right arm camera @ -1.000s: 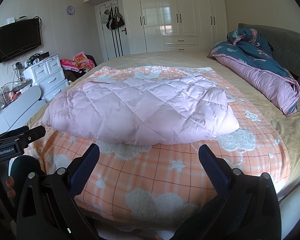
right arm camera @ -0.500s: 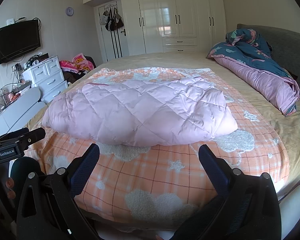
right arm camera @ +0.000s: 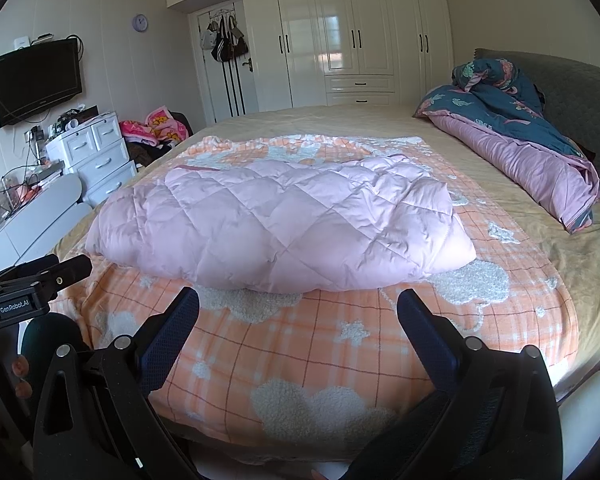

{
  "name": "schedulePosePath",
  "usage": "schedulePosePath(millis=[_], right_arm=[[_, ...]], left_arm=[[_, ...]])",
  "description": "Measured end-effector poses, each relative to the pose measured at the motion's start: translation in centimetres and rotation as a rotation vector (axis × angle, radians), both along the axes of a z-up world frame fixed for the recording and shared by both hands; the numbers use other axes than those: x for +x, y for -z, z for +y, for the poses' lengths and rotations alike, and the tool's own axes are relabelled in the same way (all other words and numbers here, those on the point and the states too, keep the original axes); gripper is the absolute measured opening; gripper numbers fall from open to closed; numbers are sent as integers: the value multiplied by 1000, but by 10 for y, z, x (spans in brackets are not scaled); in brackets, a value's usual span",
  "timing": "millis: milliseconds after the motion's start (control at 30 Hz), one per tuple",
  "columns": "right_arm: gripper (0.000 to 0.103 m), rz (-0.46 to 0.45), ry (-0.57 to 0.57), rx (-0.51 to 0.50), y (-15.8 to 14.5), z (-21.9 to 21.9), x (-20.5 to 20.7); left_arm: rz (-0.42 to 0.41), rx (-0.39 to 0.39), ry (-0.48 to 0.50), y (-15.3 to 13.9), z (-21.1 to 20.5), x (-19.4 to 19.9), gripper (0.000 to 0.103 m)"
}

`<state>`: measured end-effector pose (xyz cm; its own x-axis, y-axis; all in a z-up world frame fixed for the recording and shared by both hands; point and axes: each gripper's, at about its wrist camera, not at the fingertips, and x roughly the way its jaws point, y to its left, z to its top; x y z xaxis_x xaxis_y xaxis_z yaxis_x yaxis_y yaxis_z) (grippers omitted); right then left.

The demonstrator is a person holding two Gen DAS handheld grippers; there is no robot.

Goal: Fold large clothes

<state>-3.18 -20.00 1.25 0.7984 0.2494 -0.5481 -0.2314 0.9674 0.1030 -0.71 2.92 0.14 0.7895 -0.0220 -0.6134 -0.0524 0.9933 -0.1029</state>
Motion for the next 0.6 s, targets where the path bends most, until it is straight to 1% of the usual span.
schedulePosePath(millis=[600], right_arm=[[99,0,1,-4,0,1,-1]], left_arm=[[-2,-1,-1,0,-1,-1,94]])
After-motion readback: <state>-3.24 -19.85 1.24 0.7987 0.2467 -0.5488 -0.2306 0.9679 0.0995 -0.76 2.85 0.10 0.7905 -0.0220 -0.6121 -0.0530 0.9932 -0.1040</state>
